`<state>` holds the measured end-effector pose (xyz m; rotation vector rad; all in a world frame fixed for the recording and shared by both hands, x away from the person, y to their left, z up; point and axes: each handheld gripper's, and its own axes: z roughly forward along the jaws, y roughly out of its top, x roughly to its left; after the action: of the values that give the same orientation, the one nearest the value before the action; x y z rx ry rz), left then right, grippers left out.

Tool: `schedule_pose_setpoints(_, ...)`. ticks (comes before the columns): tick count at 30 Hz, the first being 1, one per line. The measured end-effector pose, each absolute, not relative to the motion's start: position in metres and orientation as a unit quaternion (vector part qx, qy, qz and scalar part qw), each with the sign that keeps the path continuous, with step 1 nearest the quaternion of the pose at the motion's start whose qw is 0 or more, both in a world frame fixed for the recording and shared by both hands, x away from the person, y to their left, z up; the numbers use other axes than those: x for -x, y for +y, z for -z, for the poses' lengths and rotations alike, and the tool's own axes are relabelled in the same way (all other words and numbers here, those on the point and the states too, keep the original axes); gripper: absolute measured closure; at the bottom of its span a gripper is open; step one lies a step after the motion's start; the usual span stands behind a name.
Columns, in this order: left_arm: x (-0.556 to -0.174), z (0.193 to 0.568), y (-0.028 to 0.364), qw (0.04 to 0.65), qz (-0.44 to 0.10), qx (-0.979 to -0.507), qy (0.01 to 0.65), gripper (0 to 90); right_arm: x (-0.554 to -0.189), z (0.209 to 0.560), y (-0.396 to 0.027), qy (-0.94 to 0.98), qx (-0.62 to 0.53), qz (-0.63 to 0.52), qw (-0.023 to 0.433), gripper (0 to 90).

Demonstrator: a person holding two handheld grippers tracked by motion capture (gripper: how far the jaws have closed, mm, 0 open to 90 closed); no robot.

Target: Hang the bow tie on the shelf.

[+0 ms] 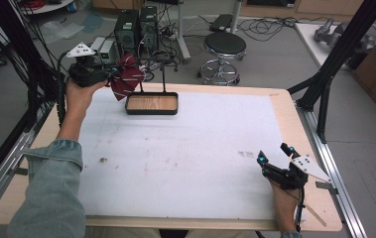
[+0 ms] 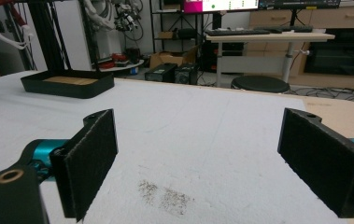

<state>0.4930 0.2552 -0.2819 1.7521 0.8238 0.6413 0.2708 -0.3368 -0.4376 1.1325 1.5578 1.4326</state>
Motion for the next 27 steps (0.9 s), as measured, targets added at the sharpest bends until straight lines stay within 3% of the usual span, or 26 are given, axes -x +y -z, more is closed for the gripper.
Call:
schedule_pose_setpoints(13, -0.518, 0.289, 0.261, 0.513, -0.273, -0.72, 0.379, 75.1, -0.271, 0.438, -0.337, 0.607, -0.439, -0.557, 0.358, 11.1)
schedule_pose_setpoints(27, -0.512, 0.309, 0.287, 0.503, -0.258, -0.721, 0.402, 75.1, -0.271, 0.438, -0.336, 0.609, -0.44, -0.555, 0.356, 11.2)
